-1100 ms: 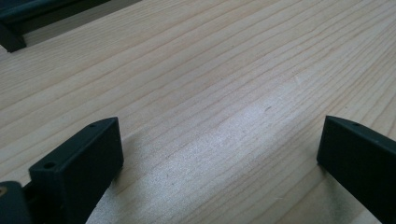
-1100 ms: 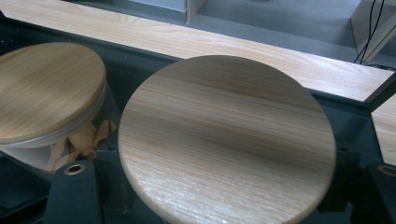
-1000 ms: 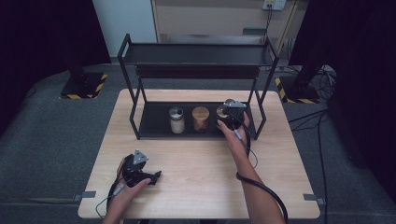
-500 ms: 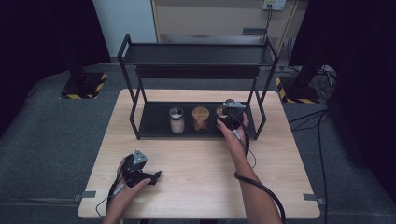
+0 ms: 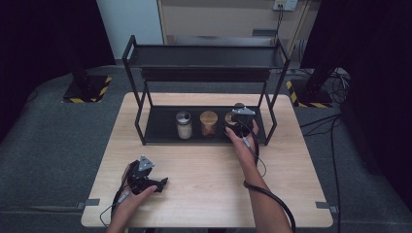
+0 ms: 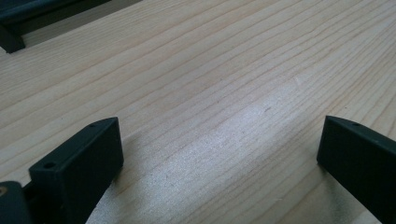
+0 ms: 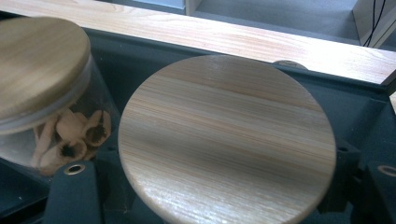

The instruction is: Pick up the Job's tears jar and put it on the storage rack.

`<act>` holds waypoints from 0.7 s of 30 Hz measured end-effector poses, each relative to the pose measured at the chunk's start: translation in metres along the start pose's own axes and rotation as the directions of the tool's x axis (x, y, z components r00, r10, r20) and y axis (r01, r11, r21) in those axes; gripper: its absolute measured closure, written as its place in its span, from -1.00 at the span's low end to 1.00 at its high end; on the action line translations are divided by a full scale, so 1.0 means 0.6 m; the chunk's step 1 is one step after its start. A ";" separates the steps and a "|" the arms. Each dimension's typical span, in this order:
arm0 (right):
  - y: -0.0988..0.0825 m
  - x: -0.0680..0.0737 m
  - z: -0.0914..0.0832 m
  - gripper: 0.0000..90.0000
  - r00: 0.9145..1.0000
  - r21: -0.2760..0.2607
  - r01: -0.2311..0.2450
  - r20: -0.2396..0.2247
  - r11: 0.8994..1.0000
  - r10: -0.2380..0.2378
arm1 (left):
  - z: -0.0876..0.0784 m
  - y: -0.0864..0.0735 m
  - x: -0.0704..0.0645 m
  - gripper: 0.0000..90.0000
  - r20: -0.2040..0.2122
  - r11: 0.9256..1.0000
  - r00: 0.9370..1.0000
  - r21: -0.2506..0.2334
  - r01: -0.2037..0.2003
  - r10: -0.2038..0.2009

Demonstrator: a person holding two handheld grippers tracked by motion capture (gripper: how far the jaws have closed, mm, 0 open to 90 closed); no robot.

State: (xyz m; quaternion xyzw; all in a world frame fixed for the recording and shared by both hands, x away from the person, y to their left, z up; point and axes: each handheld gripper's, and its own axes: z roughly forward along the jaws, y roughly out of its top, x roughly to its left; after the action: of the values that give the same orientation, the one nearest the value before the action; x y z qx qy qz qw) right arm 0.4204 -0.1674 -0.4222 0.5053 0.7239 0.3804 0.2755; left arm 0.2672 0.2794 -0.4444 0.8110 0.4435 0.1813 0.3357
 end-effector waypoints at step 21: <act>-0.010 -0.008 -0.002 -0.42 1.000 -0.014 -0.010 -0.015 1.000 0.010 | 0.000 0.000 0.000 -1.00 0.000 1.000 1.000 0.000 0.000 0.000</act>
State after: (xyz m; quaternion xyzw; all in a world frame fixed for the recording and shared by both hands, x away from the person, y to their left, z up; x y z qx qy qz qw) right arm 0.4180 -0.1734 -0.4263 0.5041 0.7209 0.3905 0.2717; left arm 0.2673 0.2792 -0.4443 0.8110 0.4436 0.1811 0.3356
